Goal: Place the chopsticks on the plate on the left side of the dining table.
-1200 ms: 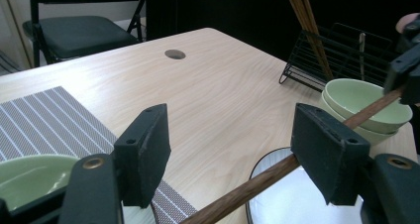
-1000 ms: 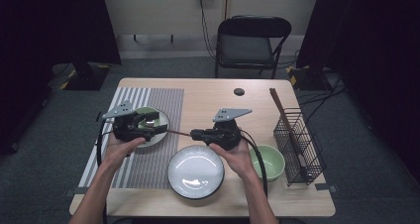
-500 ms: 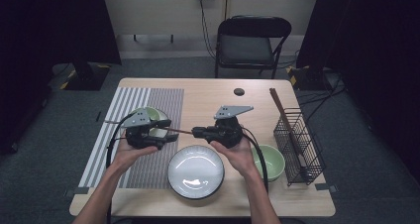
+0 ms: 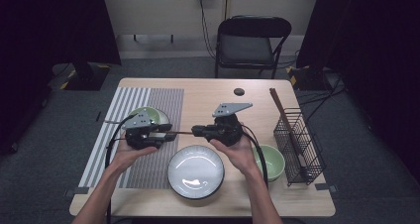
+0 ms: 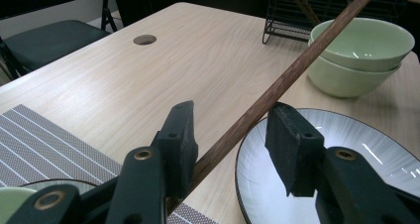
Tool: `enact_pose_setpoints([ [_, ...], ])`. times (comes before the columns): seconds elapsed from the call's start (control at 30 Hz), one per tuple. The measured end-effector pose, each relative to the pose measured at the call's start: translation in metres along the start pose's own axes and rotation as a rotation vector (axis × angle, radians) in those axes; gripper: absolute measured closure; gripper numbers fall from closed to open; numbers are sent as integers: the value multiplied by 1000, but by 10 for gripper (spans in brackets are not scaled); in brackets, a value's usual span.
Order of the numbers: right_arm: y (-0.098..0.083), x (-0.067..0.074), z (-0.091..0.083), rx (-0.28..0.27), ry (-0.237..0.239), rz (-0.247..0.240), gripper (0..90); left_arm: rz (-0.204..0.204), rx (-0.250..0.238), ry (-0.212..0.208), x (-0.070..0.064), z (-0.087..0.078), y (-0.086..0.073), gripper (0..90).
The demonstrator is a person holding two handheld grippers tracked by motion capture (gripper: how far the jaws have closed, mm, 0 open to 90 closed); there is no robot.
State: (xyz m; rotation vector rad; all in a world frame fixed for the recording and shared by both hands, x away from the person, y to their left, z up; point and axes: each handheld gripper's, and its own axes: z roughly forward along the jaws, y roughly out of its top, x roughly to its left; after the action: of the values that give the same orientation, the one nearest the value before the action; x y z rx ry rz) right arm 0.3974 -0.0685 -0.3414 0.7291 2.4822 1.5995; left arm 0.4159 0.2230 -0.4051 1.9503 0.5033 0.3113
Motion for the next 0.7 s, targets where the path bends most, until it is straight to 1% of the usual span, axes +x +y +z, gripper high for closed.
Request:
enact_pose_setpoints([
  [0.1,5,0,0,6,-3,1,859,12,19,6,0,2,0,580],
  [0.13,6,0,-1,3,0,2,861,17,26,-2,-1,3,-1,621],
  [0.17,8,1,-1,-2,-2,0,862,13,37,-25,-1,4,-2,641],
  [0.2,10,0,-2,-11,6,6,863,15,37,-46,-2,6,-2,660],
  [0.27,14,0,-3,-26,8,17,864,14,53,-61,-4,9,-2,689],
  [0.3,16,0,-2,-28,7,18,865,15,54,-84,-5,11,-2,705],
  [0.37,21,-1,-2,-47,3,24,865,11,59,-115,-7,14,-2,736],
  [0.4,24,-2,-2,-57,2,30,865,2,51,-139,-8,15,-2,749],
  [0.47,30,-4,-2,-82,4,38,864,-7,36,-160,-8,16,-2,769],
  [0.5,33,-4,-2,-87,-1,37,864,-13,28,-176,-9,16,-1,779],
  [0.53,36,-5,-1,-92,-6,34,864,-17,27,-182,-10,17,-1,786],
  [0.57,40,-4,1,-88,-9,13,863,-20,30,-188,-10,17,-1,789],
  [0.6,43,-3,2,-86,-20,3,861,-22,31,-205,-10,17,-1,796],
  [0.67,45,-4,4,-93,-22,5,839,-24,25,-213,-12,18,-1,808],
  [0.7,46,-4,5,-101,-29,7,812,-31,21,-227,-13,19,-1,817],
])
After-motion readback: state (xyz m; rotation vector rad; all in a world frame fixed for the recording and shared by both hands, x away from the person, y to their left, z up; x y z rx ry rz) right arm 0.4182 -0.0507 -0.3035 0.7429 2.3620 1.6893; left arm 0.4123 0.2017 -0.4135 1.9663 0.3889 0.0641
